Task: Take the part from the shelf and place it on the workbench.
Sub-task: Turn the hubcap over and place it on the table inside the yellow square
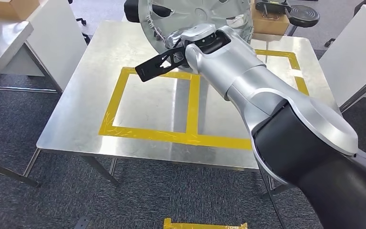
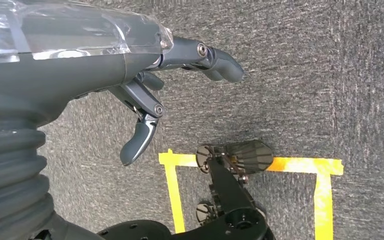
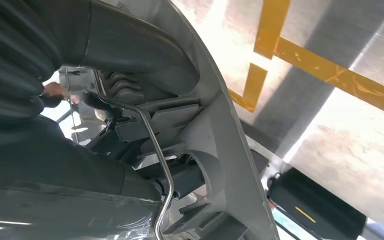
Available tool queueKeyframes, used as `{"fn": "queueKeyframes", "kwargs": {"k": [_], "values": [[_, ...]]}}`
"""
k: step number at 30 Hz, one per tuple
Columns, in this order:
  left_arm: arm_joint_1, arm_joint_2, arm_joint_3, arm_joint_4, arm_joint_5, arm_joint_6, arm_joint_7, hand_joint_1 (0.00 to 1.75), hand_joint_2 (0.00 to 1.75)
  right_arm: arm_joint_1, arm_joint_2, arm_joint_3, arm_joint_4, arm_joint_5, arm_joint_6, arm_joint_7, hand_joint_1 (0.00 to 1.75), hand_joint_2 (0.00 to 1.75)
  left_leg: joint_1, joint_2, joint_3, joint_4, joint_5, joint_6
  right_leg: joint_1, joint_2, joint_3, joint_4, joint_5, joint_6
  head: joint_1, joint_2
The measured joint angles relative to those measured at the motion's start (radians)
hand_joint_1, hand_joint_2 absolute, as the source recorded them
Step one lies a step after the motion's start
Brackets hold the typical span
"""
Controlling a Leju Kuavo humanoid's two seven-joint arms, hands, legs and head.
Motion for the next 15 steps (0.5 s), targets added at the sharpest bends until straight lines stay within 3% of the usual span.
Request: {"fn": "queueKeyframes", "kwargs": {"k": [6,15], "values": [[0.0,0.009,0.0,0.002,-0.042,-0.006,-0.01,0.0,1.75,0.001,-0.019,-0.016,0.002,0.004,0.016,-0.004,1.75,1.75,0.0,0.0,0.0,0.0,0.0,0.0,0.0,0.0,0.0,0.0,0.0,0.0,0.0,0.0],[-0.02,0.06,0.006,0.002,-0.119,0.002,-0.009,0.0,1.75,0.001,-0.045,-0.079,0.002,-0.024,0.02,0.0,1.75,1.75,0.0,-0.002,0.001,-0.001,0.0,0.0,0.001,-0.002,0.0,0.001,-0.001,-0.001,-0.002,0.0]]}}
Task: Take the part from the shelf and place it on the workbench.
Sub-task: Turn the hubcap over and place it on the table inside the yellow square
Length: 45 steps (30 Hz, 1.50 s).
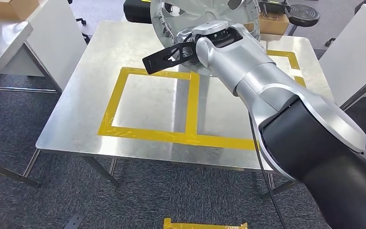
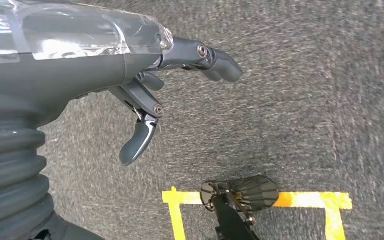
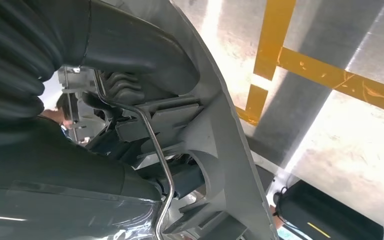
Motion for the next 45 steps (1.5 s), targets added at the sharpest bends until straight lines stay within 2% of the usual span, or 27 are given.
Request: {"fn": "queueKeyframes", "kwargs": {"k": [7,18,23,30,37,45], "values": [[-0.006,0.0,0.002,-0.005,-0.022,-0.003,0.002,0.0,1.75,0.004,-0.03,-0.038,0.0,-0.005,-0.003,0.0,1.75,1.75,-0.001,-0.001,0.0,0.0,0.0,0.0,-0.001,0.0,0.001,0.0,0.0,-0.001,0.001,0.0],[-0.006,0.0,0.003,-0.005,-0.024,-0.003,0.002,0.0,1.75,0.015,-0.043,-0.064,0.0,-0.005,-0.004,-0.001,1.75,1.75,-0.001,0.0,0.001,-0.001,0.0,0.0,-0.001,0.0,0.0,0.0,0.0,-0.001,0.0,0.0],[-0.018,-0.002,0.006,-0.01,-0.046,0.008,0.054,0.0,1.75,0.015,-0.057,-0.077,0.0,-0.017,0.01,0.05,1.75,1.75,-0.001,-0.002,0.002,-0.002,0.0,-0.001,-0.001,-0.001,0.001,0.0,0.0,-0.001,-0.001,0.0],[-0.03,-0.002,0.029,-0.036,-0.088,0.021,0.096,0.0,1.75,0.026,-0.133,-0.099,0.0,0.003,0.008,0.1,1.75,1.75,-0.001,-0.009,0.002,-0.001,0.001,-0.001,-0.002,-0.005,0.003,-0.001,0.0,-0.001,-0.001,0.0],[-0.035,0.001,0.069,-0.058,-0.138,0.024,0.116,0.0,1.75,0.078,-0.227,-0.118,-0.003,0.04,0.003,0.108,1.75,1.75,-0.002,-0.014,0.002,-0.001,0.001,-0.001,-0.002,-0.008,0.004,-0.001,0.0,0.0,0.0,0.0],[-0.044,0.0,0.099,-0.072,-0.157,0.024,0.121,0.0,1.75,0.135,-0.273,-0.119,-0.006,0.061,0.0,0.104,1.75,1.75,-0.002,-0.008,0.003,-0.002,0.002,-0.001,-0.002,-0.007,0.003,0.0,0.0,0.0,-0.002,0.0]]}}
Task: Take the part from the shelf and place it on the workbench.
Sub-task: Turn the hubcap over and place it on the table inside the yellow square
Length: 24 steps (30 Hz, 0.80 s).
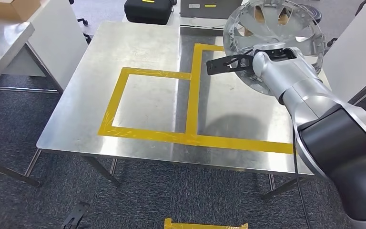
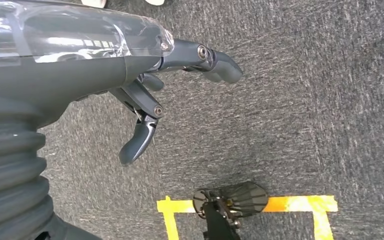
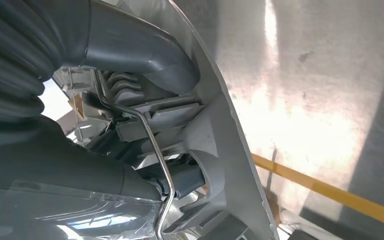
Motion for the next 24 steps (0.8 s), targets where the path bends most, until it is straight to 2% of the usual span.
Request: {"fn": "queueKeyframes", "kwargs": {"k": [9,19,24], "values": [[-0.001,-0.001,0.019,-0.006,-0.019,-0.001,0.006,0.0,1.75,0.011,-0.016,0.0,-0.008,0.028,0.0,-0.004,1.75,1.75,0.0,0.006,0.0,-0.001,0.0,0.0,0.0,0.002,-0.001,0.0,0.0,0.0,0.0,0.0],[0.019,-0.008,0.049,-0.006,-0.036,0.0,0.009,0.0,1.75,0.075,-0.056,0.0,-0.014,0.058,-0.006,-0.009,1.75,1.75,-0.001,0.01,0.0,-0.001,0.0,0.0,0.0,0.005,-0.001,0.0,0.0,0.0,0.0,0.0],[0.022,-0.013,0.068,-0.01,-0.052,-0.003,0.009,0.0,1.75,0.101,-0.07,0.001,-0.023,0.087,-0.013,-0.044,1.75,1.75,-0.001,0.014,0.001,-0.001,0.0,0.0,0.0,0.007,-0.001,0.0,0.0,0.0,-0.001,0.0]]}}
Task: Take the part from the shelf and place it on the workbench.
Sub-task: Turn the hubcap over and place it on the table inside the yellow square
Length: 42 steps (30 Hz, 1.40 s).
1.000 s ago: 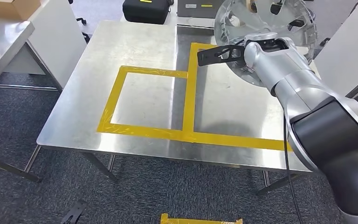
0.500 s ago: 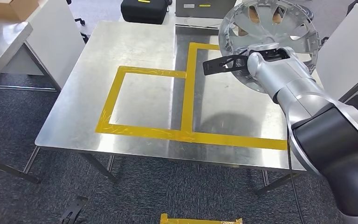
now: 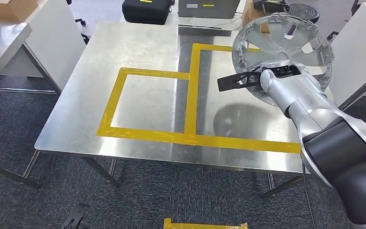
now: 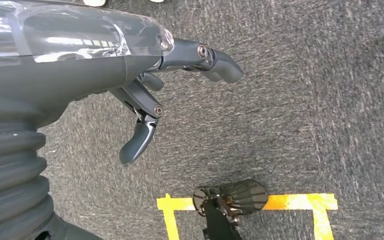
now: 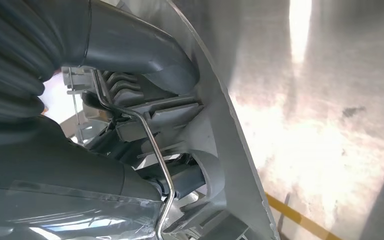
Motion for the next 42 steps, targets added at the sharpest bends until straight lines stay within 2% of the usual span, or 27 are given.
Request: {"fn": "queueKeyframes", "kwargs": {"k": [15,30,34,42], "values": [[-0.001,-0.013,0.018,-0.001,-0.038,-0.018,-0.016,0.0,1.75,0.083,0.004,0.006,-0.017,0.07,0.0,-0.07,1.75,1.75,0.0,0.005,0.002,-0.001,0.0,0.0,0.0,0.004,-0.001,0.0,0.0,0.0,-0.001,0.0],[-0.008,-0.019,0.026,-0.001,-0.052,-0.024,-0.039,0.0,1.75,0.099,0.031,0.011,-0.032,0.093,0.009,-0.132,1.75,1.75,0.0,0.007,0.002,-0.001,0.0,0.0,0.0,0.005,-0.001,0.001,0.0,0.0,-0.001,0.0],[-0.008,-0.02,0.028,-0.001,-0.055,-0.031,-0.051,0.0,1.75,0.098,0.043,0.011,-0.033,0.096,0.016,-0.147,0.0,1.75,0.0,0.009,0.002,-0.001,0.0,0.0,0.0,0.005,-0.001,0.001,0.0,0.0,-0.001,0.0],[-0.008,-0.02,0.038,-0.001,-0.063,-0.04,-0.061,0.0,1.75,0.095,0.056,0.015,-0.039,0.099,0.018,-0.161,0.0,1.75,0.0,0.011,0.003,-0.001,0.0,0.0,0.0,0.005,0.0,0.0,0.0,0.0,-0.001,0.0]]}}
